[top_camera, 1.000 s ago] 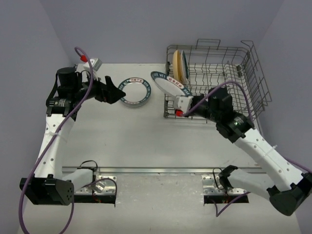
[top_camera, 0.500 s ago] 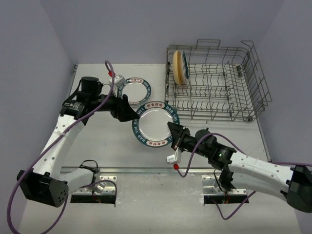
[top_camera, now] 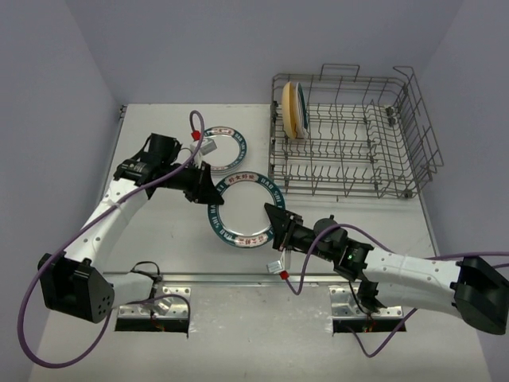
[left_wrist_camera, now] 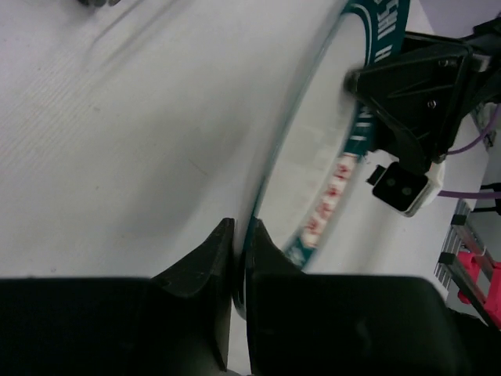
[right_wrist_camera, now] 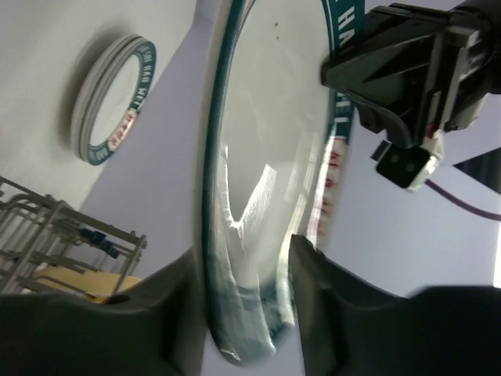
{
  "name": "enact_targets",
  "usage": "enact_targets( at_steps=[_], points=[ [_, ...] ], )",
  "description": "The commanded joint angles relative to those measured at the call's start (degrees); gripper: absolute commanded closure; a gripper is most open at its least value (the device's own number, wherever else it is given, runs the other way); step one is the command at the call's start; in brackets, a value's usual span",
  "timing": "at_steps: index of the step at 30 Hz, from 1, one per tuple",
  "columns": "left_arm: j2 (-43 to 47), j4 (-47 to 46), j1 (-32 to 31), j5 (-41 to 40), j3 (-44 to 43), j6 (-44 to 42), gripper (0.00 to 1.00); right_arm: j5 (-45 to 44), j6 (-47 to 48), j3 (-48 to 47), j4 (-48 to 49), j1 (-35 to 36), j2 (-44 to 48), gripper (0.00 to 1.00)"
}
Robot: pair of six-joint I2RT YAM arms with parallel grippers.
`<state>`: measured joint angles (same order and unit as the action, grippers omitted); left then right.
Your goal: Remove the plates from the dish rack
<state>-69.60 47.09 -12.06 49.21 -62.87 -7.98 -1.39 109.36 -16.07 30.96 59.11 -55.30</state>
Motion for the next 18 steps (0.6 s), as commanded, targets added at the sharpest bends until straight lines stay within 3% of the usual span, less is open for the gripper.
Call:
enact_targets(
  at_steps=[1,3,5,10,18],
  points=[
    [-0.5,-3.2,0.9,-1.9,-1.1,-0.7,1.00,-0.1,2.0,-1.0,12.6,0.6,0.8,0.32],
    [-2.4,-3.3,3.6,0.8,-3.6,0.2,1.00,-1.5,0.4,-1.1,10.9,0.6,1.1,0.12],
    [-5.1,-4.6,7.9,3.8,-6.6,1.9,1.00,-4.2,-2.8,-1.8,8.4,0.6,1.4,0.03],
    [-16.1,-11.5,17.2,2.2,-14.0,10.0,1.00,-11.8,-12.6,-3.6,2.9,0.6,2.3,0.01],
    [-32.9,-22.6,18.0,-4.8,-24.0,21.7,1.00,-18.5,-33.1,-10.4,-12.2,-2.3,2.8,0.01]
  ],
)
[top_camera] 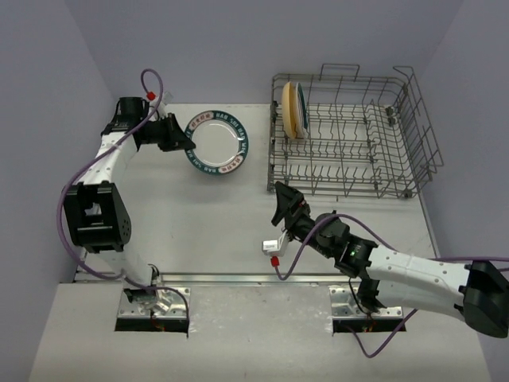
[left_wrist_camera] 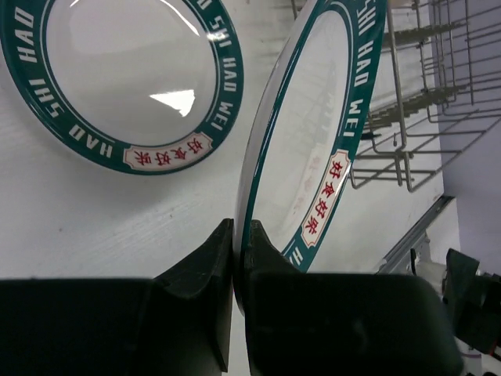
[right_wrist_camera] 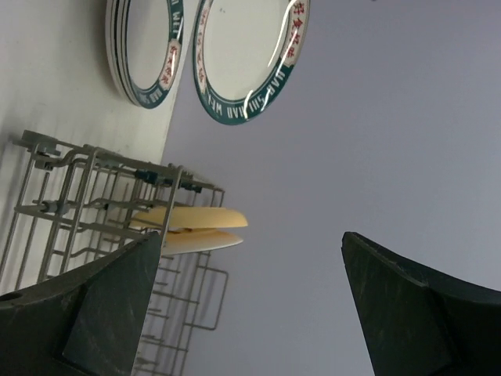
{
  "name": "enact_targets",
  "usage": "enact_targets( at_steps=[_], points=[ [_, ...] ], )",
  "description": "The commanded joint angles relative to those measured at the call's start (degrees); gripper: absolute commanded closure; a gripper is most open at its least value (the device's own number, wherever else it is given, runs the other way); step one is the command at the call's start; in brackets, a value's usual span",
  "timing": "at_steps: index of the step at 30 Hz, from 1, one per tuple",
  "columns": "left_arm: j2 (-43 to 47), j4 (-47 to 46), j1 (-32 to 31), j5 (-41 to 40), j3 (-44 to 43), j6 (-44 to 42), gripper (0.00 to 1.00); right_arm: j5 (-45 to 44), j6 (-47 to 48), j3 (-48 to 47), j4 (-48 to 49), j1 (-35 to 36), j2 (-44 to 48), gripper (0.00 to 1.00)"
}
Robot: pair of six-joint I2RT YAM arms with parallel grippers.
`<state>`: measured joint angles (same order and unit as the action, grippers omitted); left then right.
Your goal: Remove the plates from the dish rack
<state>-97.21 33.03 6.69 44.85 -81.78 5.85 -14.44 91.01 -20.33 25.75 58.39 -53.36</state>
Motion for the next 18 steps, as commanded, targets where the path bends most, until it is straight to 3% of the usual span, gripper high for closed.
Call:
enact_targets(
  at_steps=[1,9,13,15,18],
  points=[
    [-7.5,-9.3,-0.7,-0.7,-6.1,8.3,1.00,-6.2,-16.5,-7.6,-8.4,-1.9,0.7,0.01],
    [-21.6,-10.2,-0.5,-3.3,-15.0,10.5,1.00,-9.2,-34.7,-21.3,-23.3,-5.9,-2.2,0.01],
    [-24.5,-9.5,-0.5,-4.5,-17.2,10.1,0.89,-9.3,-46.0,-29.6,-29.7,-8.3,-4.3,0.01],
    [-25.6,-8.8,-0.5,-5.2,-18.4,9.7,0.70,-8.6,-52.9,-34.4,-33.2,-9.6,-5.8,0.01],
    [-25.6,-7.5,-0.5,-6.7,-19.1,9.1,0.30,-7.9,-60.4,-39.5,-36.0,-11.1,-7.4,0.01]
  ],
)
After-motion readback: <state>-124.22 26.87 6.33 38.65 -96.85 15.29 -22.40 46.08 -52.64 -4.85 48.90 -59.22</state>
